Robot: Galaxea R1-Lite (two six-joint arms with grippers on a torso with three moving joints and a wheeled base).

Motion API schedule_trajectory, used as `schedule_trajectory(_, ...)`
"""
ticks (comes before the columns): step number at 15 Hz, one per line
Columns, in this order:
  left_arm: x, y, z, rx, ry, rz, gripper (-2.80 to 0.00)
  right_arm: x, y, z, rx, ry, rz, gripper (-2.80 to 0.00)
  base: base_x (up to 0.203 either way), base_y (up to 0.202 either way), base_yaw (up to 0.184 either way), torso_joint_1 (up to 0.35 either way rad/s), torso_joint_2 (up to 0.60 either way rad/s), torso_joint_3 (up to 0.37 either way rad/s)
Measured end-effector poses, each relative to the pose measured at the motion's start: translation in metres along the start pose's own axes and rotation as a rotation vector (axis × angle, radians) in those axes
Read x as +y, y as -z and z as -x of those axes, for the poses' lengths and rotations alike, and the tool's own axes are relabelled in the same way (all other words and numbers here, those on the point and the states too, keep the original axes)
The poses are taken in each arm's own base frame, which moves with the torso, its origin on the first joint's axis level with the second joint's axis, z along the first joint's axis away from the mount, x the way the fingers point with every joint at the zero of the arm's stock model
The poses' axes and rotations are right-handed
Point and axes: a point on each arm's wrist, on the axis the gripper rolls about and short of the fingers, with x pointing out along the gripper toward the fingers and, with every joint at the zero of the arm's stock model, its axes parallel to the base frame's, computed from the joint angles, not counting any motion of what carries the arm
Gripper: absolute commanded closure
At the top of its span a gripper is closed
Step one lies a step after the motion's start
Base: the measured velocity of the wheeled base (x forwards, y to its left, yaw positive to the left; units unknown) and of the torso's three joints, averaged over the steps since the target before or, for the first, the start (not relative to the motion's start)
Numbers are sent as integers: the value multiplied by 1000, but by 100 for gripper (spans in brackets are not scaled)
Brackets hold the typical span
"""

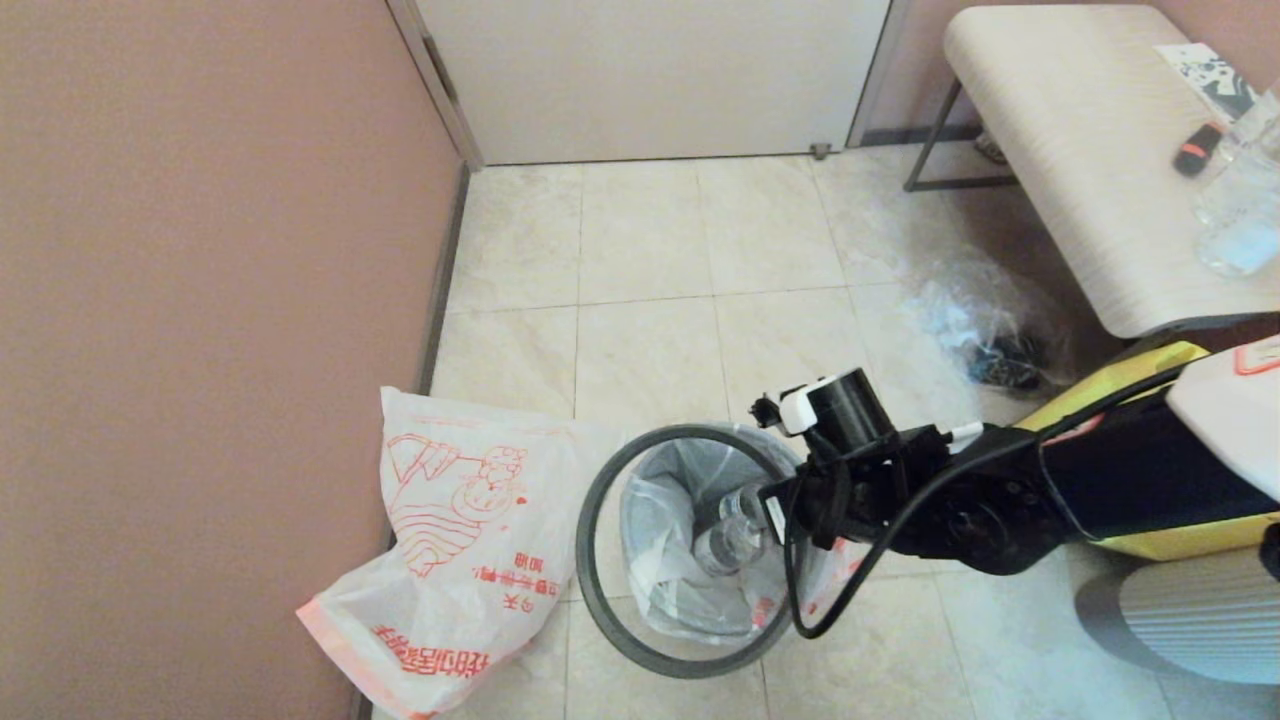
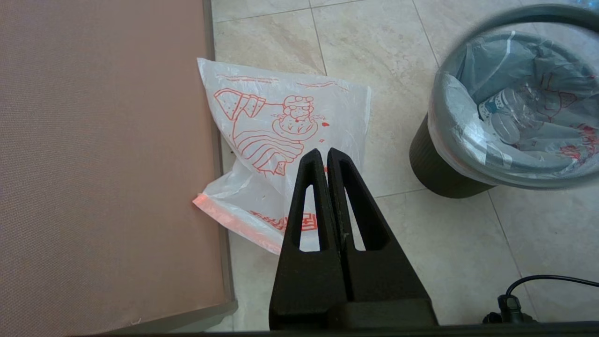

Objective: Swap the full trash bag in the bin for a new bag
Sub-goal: Place the trash can ring on the floor

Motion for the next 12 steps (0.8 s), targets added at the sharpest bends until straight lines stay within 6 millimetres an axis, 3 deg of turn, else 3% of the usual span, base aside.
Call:
schedule_trajectory(4, 0, 0, 0, 0, 0, 0, 0, -34, 20, 60, 106, 67, -71, 0, 0, 0, 0, 0, 0, 0)
schedule_trajectory(7, 0, 0, 0, 0, 0, 0, 0, -75, 42, 99, 189, 151, -132, 0, 0, 0, 0, 0, 0, 0)
schedule_trajectory(9, 0, 0, 0, 0, 0, 0, 0, -105, 61, 116, 246, 206, -182, 0, 0, 0, 0, 0, 0, 0)
schedule_trajectory(12, 0, 0, 0, 0, 0, 0, 0, -144, 84, 124, 312, 245, -217, 0, 0, 0, 0, 0, 0, 0)
